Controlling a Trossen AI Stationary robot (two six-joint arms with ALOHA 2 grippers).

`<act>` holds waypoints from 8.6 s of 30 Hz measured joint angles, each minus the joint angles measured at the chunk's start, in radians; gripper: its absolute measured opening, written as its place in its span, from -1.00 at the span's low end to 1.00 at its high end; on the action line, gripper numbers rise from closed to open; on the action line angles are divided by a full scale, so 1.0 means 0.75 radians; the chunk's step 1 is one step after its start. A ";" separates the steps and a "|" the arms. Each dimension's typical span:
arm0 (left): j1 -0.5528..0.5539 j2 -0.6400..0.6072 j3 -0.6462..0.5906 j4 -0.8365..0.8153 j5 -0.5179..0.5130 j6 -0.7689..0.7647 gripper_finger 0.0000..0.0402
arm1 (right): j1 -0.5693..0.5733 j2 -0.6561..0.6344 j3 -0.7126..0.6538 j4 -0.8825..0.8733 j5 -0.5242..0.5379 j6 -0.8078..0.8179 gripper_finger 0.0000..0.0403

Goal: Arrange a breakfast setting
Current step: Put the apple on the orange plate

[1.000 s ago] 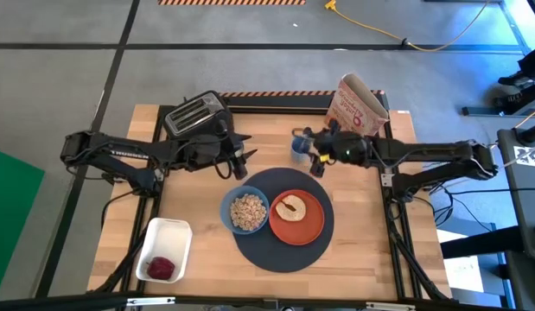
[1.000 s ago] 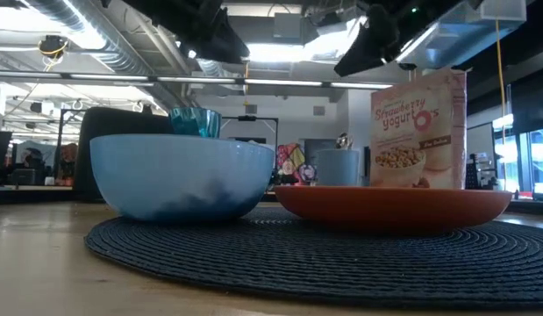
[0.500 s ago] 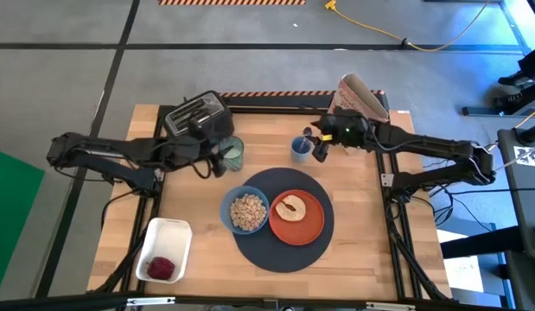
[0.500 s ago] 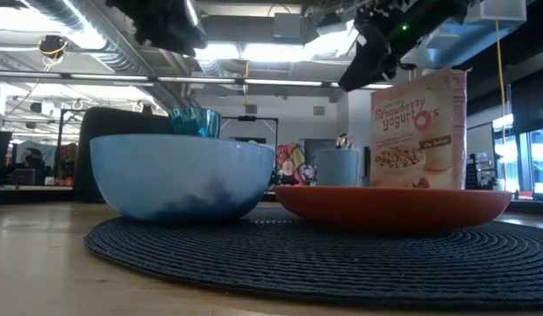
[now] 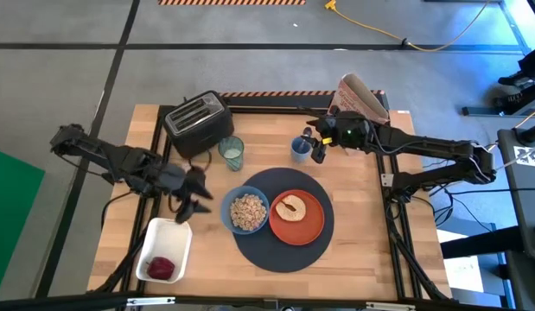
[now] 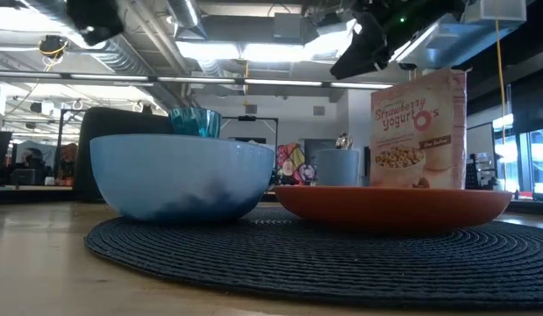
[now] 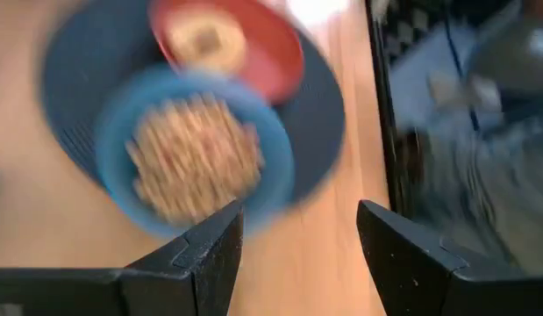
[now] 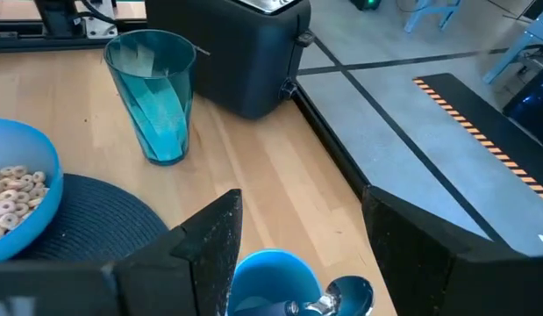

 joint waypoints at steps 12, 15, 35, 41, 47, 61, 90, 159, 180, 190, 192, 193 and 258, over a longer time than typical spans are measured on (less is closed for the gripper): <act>-0.358 0.127 0.000 -0.337 0.198 -0.543 0.08 | 0.000 0.000 -0.014 0.028 -0.001 0.078 0.11; -0.442 0.174 -0.001 -0.338 0.358 -0.715 0.08 | 0.000 0.000 -0.015 0.029 -0.001 0.101 0.11; -0.790 0.526 0.000 -0.132 0.366 -1.121 0.11 | 0.000 0.001 -0.067 0.123 -0.002 0.068 0.11; -0.856 0.616 0.000 -0.130 0.437 -1.163 0.37 | 0.000 0.001 -0.067 0.142 -0.002 0.064 0.11; -0.881 0.631 0.000 -0.096 0.369 -1.119 0.54 | 0.000 0.001 -0.067 0.146 -0.002 0.064 0.11; -0.992 0.783 0.001 -0.066 0.440 -0.992 0.56 | 0.000 0.001 -0.067 0.139 -0.002 0.064 0.11; -0.981 0.814 -0.006 -0.240 0.036 -1.074 0.87 | 0.000 0.001 -0.067 0.139 -0.001 0.083 0.12; 0.108 0.898 0.462 0.513 -1.107 2.486 0.55 | 0.269 0.335 -0.356 1.219 -0.461 0.383 0.82; 0.175 1.043 0.462 0.959 -1.088 2.944 0.56 | 0.271 0.336 -0.298 1.118 -0.409 0.429 0.61; 0.177 1.042 0.462 0.944 -1.066 2.728 0.73 | 0.273 0.336 -0.301 1.114 -0.390 0.318 0.50; 0.186 1.040 0.462 0.951 -1.101 2.653 0.81 | 0.273 0.336 -0.301 1.138 -0.366 0.293 0.54; 0.191 1.033 0.462 0.949 -1.111 2.614 0.85 | 0.272 0.336 -0.303 1.153 -0.350 0.274 0.54; 0.430 0.956 0.465 1.066 -0.247 0.913 -0.95 | 0.507 0.337 -0.638 1.775 0.194 -0.593 0.53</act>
